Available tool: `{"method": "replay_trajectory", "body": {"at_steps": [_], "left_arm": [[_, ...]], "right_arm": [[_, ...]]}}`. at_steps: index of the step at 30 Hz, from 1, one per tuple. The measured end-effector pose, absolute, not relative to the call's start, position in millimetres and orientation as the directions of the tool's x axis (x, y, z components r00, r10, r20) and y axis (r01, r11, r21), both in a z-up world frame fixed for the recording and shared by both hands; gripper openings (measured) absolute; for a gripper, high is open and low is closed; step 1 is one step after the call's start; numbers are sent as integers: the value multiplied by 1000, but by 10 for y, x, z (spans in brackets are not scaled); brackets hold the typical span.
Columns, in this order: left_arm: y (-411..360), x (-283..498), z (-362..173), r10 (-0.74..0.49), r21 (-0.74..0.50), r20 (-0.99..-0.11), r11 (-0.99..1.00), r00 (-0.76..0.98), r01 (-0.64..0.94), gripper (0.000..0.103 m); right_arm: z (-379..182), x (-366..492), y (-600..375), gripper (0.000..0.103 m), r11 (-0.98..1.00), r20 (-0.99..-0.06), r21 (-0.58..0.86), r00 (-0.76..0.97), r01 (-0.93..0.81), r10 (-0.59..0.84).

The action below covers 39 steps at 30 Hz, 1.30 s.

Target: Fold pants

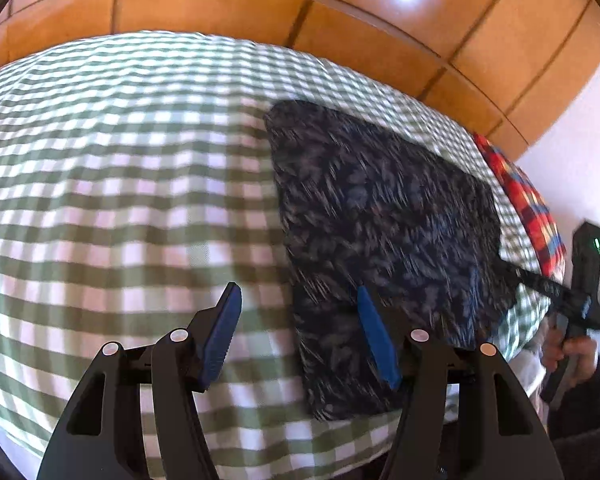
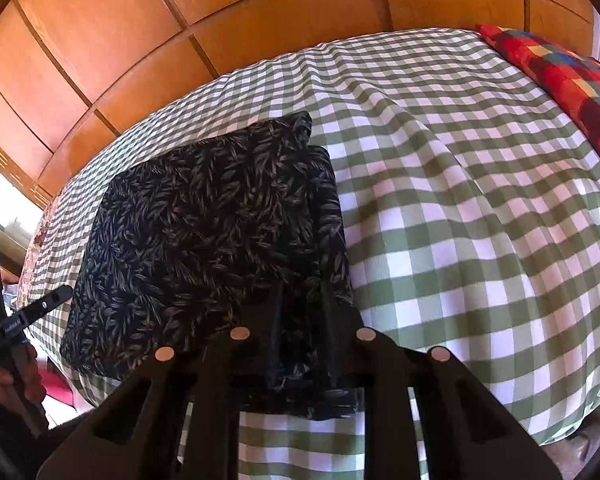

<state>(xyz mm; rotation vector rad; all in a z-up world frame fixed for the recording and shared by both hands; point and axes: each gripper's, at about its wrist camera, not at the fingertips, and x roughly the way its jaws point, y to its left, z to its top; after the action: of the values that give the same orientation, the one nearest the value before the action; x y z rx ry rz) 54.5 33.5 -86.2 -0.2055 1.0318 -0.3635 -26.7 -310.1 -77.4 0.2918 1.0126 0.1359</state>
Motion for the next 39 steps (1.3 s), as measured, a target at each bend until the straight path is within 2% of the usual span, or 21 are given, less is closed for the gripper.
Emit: {"method": "replay_trajectory", "body": {"at_steps": [6,9,11,12,13,16,20,30,33,35,39], "left_arm": [[387,508,-838,-412,-358,-780,911,470,204,59],[511,646,-801,-464,-442,-752,882,468,165,60],[587,760,-817,-520,-518,-721,843,458,142,68],[617,810,-831,-533,-540,-712,832,458,127,69],[641,871,-854,-548,-566,-703,817,453,109,69],[680,1021,-924,-584,-619,-684,781,436,75,73],[664,1158,-999,-624,-661,-667,748,408,64,73],[376,1354,-1158,-709,-712,-623,689,329,135,73],[295,1390,-1181,-719,-710,-626,686,304,161,69],[252,1398,-1189,-718,-701,-632,690,292,179,59],[192,1451,-1197,-724,-704,-630,685,283,186,55]], "right_arm": [[-841,-296,-3135,14,949,-810,315,526,21,257],[-836,-283,-3205,17,939,-808,343,518,23,282],[-805,-266,-3220,28,930,-800,368,515,14,309],[-777,-260,-3244,51,917,-786,399,517,6,339],[-743,-257,-3270,65,910,-773,416,528,3,352],[-655,-198,-3323,65,891,-744,454,549,-5,382],[-671,-52,-3397,66,860,-721,510,544,-4,430],[-945,160,-3478,69,801,-700,599,475,-16,533],[-1009,160,-3514,70,790,-693,613,456,-34,558],[-1020,136,-3555,70,781,-685,623,444,-56,578],[-1079,144,-3667,70,739,-649,670,430,-67,628]]}}
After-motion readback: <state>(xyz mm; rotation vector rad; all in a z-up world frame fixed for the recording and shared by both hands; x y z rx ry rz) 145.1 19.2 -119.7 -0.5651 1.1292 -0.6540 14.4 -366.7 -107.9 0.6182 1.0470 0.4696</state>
